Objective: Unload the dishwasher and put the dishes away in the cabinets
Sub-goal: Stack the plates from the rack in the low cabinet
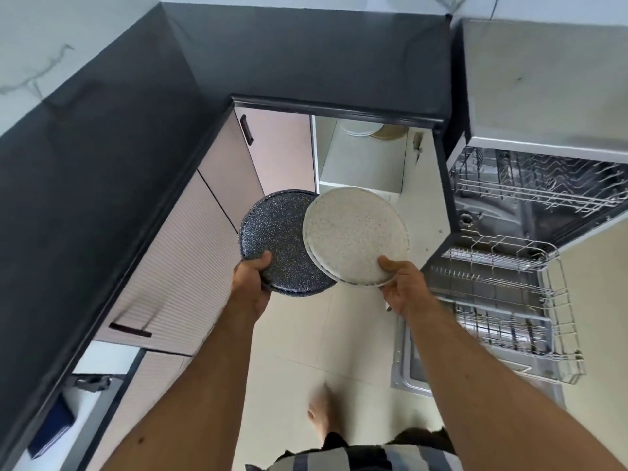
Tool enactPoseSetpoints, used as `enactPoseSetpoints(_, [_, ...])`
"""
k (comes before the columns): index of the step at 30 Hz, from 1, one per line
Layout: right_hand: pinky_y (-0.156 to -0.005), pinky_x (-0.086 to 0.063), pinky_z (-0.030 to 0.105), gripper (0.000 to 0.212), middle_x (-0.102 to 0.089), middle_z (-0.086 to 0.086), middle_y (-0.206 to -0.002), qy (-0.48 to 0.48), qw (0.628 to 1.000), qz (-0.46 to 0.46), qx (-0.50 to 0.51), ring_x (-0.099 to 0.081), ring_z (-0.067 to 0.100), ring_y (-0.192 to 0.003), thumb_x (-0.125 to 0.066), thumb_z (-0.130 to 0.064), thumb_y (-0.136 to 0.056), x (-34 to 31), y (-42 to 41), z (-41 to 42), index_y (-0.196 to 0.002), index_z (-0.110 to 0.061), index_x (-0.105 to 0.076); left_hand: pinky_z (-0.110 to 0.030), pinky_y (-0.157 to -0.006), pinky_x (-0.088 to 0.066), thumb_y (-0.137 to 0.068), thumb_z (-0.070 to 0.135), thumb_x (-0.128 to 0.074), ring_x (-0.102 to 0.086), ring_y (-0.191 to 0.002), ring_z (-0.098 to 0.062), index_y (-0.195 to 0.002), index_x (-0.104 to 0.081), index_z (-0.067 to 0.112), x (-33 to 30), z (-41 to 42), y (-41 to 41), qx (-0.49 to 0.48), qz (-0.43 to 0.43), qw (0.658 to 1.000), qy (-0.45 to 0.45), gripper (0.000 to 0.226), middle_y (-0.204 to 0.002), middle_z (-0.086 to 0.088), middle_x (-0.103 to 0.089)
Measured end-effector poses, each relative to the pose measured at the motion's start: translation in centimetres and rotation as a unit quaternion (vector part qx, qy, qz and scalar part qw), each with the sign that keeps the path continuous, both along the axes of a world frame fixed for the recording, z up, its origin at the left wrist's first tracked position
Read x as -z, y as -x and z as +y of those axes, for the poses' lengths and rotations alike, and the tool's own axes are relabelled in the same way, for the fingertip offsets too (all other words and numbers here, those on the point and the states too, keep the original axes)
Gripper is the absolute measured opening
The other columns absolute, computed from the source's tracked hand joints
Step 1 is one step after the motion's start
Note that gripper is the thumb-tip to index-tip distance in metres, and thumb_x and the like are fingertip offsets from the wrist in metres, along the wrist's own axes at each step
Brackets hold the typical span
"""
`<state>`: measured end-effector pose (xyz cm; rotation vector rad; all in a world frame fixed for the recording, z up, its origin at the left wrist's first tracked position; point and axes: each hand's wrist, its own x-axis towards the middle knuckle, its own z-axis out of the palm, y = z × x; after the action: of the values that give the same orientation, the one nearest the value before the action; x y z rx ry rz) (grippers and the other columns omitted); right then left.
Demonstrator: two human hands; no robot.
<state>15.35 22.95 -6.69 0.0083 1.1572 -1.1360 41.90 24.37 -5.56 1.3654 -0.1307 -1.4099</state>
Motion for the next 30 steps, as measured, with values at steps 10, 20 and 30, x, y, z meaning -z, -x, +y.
enactPoseSetpoints(10, [-0.074,-0.059,0.041,0.067,-0.066,0.014,-0.126,0.039,0.996,-0.074,0.025,-0.066,0.034,-0.111,-0.067,0.006,-0.076,2.4,-2.4,-3.3,-0.139,-0.009,-0.049,-0.035,-0.072,-0.057,-0.09,-0.003,-0.055,-0.071,-0.088,-0.02,-0.103,-0.066,0.006,1.7,-4.8,-0.7,0.011,0.027,1.0,-0.001,0.02,-0.097,-0.005,-0.075])
enactPoseSetpoints(20, [-0.09,-0.055,0.051,0.057,-0.064,0.014,-0.129,0.056,0.993,-0.092,0.052,-0.064,0.033,-0.115,-0.058,0.007,-0.087,6.5,-2.2,-12.5,-0.14,-0.01,-0.049,-0.037,-0.077,-0.054,-0.091,-0.004,-0.052,-0.068,-0.092,-0.021,-0.104,-0.066,0.005,4.3,-15.4,0.1,0.032,0.038,0.999,-0.023,0.022,-0.1,-0.005,-0.073])
enactPoseSetpoints(30, [-0.094,-0.052,0.053,0.058,-0.063,0.014,-0.131,0.055,0.988,-0.102,0.102,-0.062,0.032,-0.118,-0.056,0.009,-0.086,13.4,0.0,-23.6,-0.141,-0.009,-0.048,-0.033,-0.073,-0.056,-0.092,0.0,-0.054,-0.067,-0.098,-0.022,-0.117,-0.063,0.006,10.6,-28.5,2.9,0.055,0.061,0.995,-0.05,0.028,-0.104,-0.004,-0.073])
